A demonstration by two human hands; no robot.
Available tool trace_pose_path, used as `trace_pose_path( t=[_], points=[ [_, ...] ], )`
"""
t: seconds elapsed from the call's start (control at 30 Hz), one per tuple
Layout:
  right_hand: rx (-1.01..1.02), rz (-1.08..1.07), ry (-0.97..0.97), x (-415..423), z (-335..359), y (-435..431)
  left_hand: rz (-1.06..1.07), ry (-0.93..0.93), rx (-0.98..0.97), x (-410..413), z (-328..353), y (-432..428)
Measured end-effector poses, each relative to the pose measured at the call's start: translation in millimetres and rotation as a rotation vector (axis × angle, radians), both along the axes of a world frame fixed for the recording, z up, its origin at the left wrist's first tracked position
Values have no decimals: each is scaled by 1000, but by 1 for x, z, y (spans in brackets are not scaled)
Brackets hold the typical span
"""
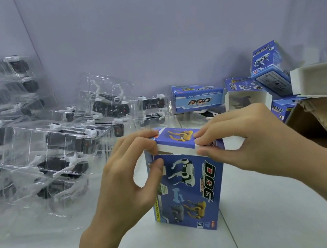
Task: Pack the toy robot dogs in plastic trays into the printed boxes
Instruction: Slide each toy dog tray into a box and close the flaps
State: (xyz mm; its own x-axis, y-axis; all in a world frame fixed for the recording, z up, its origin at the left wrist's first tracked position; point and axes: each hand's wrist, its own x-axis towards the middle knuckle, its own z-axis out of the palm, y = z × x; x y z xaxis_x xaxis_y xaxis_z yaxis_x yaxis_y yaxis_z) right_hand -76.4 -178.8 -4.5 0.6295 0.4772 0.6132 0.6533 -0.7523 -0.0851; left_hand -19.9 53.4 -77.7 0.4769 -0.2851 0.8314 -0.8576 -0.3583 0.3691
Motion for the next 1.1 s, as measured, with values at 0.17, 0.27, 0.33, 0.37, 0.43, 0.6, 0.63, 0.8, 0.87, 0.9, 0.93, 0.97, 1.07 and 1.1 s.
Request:
trace_pose_path(
  t=[0.17,0.27,0.33,0.37,0.43,0.6,0.63,0.8,0.87,0.9,0.93,0.97,1.07,1.1],
  points=[
    [-80,8,-86,0,-2,-2,85,-52,40,4,3,5],
    [-8,4,-118,2,-2,-4,153,-79,69,-3,2,1],
    [108,18,-79,5,2,-5,220,-100,112,-10,5,-4],
    [125,25,-59,8,3,-5,250,-106,137,-13,7,-7],
    [84,11,-51,12,3,-5,301,-124,192,-16,11,-13],
    [146,12,-32,10,-5,-10,239,-124,195,-19,8,-19],
    [146,21,-27,8,-6,-10,200,-121,179,-18,7,-18],
    [121,37,-18,0,-6,-13,52,-66,112,-10,1,-7],
    [79,21,-63,-2,-8,-13,16,-46,97,-10,2,-4],
    [59,12,-86,-2,-9,-12,10,-51,107,-10,3,-4],
    [48,4,-106,-1,-11,-10,24,-73,134,-12,5,-5],
    [51,-3,-119,-1,-13,-9,50,-109,176,-14,7,-8],
    [101,-9,-105,1,-16,-6,113,-162,287,-25,11,-26],
    [110,-2,-77,1,-15,-7,128,-151,293,-29,11,-32]
  ],
)
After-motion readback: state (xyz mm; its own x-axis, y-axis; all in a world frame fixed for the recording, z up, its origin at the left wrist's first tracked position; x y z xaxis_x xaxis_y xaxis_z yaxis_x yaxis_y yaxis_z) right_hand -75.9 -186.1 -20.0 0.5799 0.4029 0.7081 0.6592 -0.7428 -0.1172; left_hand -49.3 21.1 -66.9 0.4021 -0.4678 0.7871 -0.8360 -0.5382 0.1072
